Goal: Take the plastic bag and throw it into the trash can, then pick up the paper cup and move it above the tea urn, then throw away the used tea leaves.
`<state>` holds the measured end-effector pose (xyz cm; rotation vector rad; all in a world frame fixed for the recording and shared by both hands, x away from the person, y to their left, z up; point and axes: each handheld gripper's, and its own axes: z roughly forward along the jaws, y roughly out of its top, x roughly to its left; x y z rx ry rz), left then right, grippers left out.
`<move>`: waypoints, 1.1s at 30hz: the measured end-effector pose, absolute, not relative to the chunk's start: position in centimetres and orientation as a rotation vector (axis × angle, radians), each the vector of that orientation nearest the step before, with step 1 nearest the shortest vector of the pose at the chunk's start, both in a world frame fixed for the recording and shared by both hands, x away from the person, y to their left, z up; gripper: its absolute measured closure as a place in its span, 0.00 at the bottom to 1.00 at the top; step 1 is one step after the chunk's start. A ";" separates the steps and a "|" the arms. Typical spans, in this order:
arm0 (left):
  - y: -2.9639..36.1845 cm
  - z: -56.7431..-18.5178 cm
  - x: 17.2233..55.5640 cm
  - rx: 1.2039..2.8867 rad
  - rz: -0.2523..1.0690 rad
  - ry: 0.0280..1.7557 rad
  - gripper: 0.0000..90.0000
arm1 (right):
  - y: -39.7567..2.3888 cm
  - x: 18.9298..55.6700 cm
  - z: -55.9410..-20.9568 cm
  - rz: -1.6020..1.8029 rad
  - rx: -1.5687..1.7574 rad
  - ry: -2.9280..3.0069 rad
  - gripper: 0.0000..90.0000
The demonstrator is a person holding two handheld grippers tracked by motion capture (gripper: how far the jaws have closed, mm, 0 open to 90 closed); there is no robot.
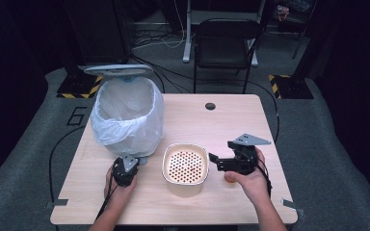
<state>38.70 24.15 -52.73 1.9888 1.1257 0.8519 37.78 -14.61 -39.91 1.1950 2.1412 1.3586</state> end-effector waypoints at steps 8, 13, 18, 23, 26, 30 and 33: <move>24.2 -52.7 38.7 1.988 0.848 1.127 1.00 | -16.6 36.8 -41.4 1.296 1.147 2.107 0.30; 24.2 -52.7 38.7 1.988 0.850 1.126 1.00 | -18.0 36.5 -42.1 1.246 1.172 2.075 0.30; 24.1 -52.8 38.7 1.984 0.860 1.127 1.00 | -18.7 36.5 -42.9 1.209 1.193 2.080 0.23; 24.1 -52.8 38.7 1.986 0.860 1.126 1.00 | -18.9 36.6 -43.7 1.183 1.232 2.096 0.16; 24.2 -52.7 38.7 1.991 0.852 1.126 1.00 | -18.8 36.5 -44.2 1.177 1.233 2.104 0.15; 24.1 -52.8 38.7 1.985 0.862 1.126 1.00 | -18.7 36.4 -44.8 1.163 1.231 2.097 0.15; 24.1 -52.8 38.7 1.985 0.861 1.126 1.00 | -18.7 36.6 -45.3 1.153 1.246 2.101 0.15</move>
